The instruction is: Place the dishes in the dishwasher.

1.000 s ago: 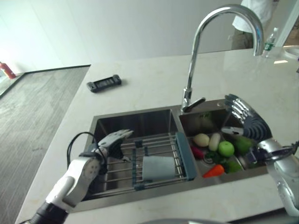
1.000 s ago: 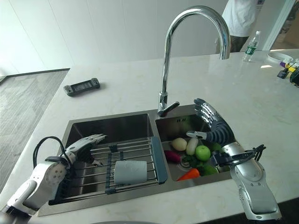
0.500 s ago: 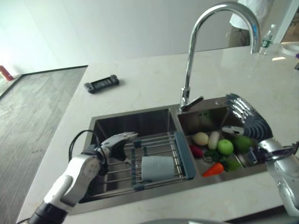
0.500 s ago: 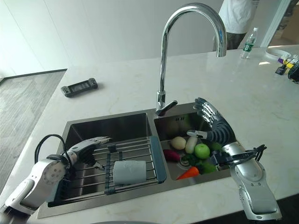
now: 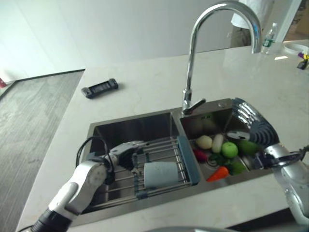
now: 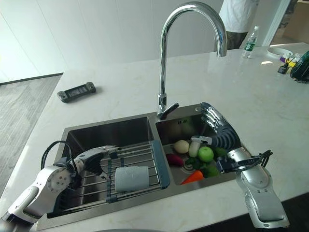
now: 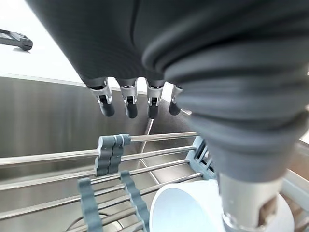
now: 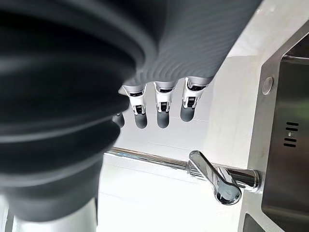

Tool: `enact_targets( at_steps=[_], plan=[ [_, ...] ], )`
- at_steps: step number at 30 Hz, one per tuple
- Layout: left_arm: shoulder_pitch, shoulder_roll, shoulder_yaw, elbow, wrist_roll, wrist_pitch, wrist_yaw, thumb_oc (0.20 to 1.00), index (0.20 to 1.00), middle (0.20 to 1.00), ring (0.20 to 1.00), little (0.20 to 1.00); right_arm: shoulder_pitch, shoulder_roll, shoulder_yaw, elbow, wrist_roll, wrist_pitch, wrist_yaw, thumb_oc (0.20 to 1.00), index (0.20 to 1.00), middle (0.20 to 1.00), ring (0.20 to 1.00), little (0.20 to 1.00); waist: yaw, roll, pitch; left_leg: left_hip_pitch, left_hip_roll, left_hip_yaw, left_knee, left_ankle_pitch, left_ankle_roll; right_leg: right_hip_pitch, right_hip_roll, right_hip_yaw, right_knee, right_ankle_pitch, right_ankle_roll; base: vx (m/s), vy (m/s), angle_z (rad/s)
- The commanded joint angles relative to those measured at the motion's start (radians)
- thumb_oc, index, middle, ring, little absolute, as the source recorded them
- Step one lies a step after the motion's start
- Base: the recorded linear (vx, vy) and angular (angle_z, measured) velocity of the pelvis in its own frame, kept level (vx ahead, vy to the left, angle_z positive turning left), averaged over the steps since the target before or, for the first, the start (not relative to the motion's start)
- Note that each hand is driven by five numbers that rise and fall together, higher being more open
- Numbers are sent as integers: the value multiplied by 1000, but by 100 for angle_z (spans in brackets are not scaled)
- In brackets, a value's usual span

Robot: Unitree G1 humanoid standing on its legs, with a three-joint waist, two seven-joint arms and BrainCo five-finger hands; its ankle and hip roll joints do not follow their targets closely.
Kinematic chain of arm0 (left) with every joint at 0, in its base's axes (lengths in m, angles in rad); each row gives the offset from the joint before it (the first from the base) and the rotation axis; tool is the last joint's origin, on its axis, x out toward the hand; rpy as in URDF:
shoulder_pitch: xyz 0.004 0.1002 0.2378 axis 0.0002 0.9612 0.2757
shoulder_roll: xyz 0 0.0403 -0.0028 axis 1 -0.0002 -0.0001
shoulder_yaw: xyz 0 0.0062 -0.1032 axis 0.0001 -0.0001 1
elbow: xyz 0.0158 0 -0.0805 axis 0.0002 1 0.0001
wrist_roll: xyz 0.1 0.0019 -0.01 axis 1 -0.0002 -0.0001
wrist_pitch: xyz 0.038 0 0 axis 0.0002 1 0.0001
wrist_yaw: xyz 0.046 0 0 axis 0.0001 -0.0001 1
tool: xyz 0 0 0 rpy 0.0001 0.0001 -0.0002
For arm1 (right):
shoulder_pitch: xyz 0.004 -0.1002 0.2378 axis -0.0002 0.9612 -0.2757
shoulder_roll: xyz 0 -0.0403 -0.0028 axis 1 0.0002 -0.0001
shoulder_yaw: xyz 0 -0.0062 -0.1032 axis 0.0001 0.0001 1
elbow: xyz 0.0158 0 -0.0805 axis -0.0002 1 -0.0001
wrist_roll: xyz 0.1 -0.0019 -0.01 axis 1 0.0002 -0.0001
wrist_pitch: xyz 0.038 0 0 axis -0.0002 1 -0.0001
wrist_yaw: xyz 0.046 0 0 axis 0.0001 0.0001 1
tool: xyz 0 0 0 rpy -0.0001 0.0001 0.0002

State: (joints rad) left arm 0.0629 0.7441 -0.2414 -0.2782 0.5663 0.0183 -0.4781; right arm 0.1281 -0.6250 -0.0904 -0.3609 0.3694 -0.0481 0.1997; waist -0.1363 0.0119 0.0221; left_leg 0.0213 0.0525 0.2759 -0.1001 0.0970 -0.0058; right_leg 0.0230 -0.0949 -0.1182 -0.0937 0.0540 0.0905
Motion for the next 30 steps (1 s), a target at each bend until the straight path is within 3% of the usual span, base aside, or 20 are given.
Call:
enact_targets(
  at_steps=[1, 13, 30],
  plan=[
    [-93, 16, 6, -56, -37, -28, -4, 1000, 1000, 1000, 1000, 1000, -82, -3, -25, -53, -8, -30, -15, 1000, 1000, 1000, 1000, 1000, -5, 25, 24, 114, 42, -13, 13, -146, -25, 66, 6, -42, 6, -45, 69, -10, -11, -10],
    [-85, 18, 1, -76, -37, -37, -28, 1000, 1000, 1000, 1000, 1000, -81, -7, -24, -59, -7, -26, -19, 1000, 1000, 1000, 1000, 1000, -9, 26, 27, 115, 43, -4, 13, -146, -24, 67, 10, -40, 6, -47, 67, -4, -5, -3],
    [-75, -1, -35, -45, 11, 4, -16, 1000, 1000, 1000, 1000, 1000, -67, 3, -20, -69, -20, -16, -4, 1000, 1000, 1000, 1000, 1000, -20, 24, 35, 114, 52, 9, 13, -143, -26, 60, 18, -29, 6, -50, 66, 15, -22, -5]
  ],
)
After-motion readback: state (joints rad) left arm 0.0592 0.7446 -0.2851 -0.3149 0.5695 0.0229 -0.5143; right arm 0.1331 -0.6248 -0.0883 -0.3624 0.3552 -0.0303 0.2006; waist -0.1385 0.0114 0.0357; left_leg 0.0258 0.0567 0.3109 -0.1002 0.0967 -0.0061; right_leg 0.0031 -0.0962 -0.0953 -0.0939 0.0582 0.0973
